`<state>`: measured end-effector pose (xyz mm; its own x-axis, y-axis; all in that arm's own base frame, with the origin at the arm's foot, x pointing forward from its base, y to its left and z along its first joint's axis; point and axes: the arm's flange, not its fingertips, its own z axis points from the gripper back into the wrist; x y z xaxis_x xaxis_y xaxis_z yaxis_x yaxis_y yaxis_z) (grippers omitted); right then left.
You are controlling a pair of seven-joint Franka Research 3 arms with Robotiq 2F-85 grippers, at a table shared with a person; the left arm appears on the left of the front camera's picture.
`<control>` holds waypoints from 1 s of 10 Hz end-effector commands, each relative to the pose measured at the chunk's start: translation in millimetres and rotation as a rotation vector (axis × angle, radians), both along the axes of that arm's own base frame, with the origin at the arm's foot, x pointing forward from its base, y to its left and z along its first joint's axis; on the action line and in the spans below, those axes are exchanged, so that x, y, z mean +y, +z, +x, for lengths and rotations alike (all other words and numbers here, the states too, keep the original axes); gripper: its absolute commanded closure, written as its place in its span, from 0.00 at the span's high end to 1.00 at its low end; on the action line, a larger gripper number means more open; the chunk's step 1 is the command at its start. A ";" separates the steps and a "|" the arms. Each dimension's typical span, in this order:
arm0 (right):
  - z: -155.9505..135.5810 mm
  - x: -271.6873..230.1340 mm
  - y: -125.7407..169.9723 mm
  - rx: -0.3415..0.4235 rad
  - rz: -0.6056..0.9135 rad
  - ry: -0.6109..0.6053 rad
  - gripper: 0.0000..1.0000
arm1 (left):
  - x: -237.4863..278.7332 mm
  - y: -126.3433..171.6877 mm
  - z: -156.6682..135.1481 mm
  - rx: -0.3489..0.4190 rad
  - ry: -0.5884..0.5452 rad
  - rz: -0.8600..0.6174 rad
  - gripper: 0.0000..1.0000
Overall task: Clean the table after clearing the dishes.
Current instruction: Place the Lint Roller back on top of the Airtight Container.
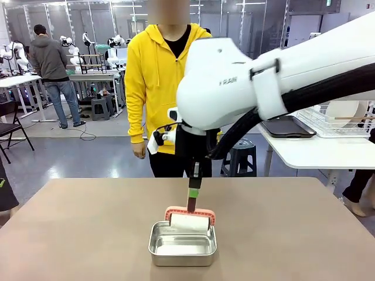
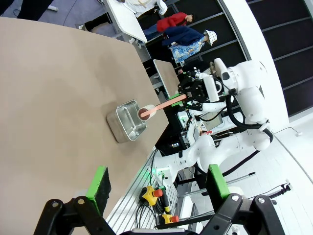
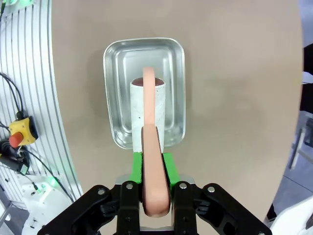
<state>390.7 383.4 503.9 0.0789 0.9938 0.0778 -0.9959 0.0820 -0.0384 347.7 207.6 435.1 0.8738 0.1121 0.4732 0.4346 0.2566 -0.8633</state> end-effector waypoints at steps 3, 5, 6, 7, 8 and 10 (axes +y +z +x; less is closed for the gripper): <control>15.9 19.8 -15.1 0.068 -0.014 0.053 0.21 | 0.5 3.7 -4.4 0.001 -0.001 0.005 1.00; 24.3 28.1 -28.9 0.091 -0.023 0.062 0.21 | 0.5 3.7 -4.4 0.001 -0.001 0.005 1.00; 26.0 29.3 -31.6 0.082 -0.040 0.065 0.21 | 0.5 3.7 -4.4 0.001 -0.001 0.005 1.00; 27.7 33.3 -33.1 0.067 -0.038 0.080 0.21 | 0.5 3.7 -4.4 0.001 -0.001 0.005 1.00; 30.9 37.9 -38.8 0.058 -0.071 0.094 0.21 | 0.5 3.7 -4.4 0.001 -0.001 0.005 1.00; 39.0 47.6 -49.6 0.067 -0.094 0.131 0.21 | 0.5 3.7 -4.4 0.001 -0.001 0.005 1.00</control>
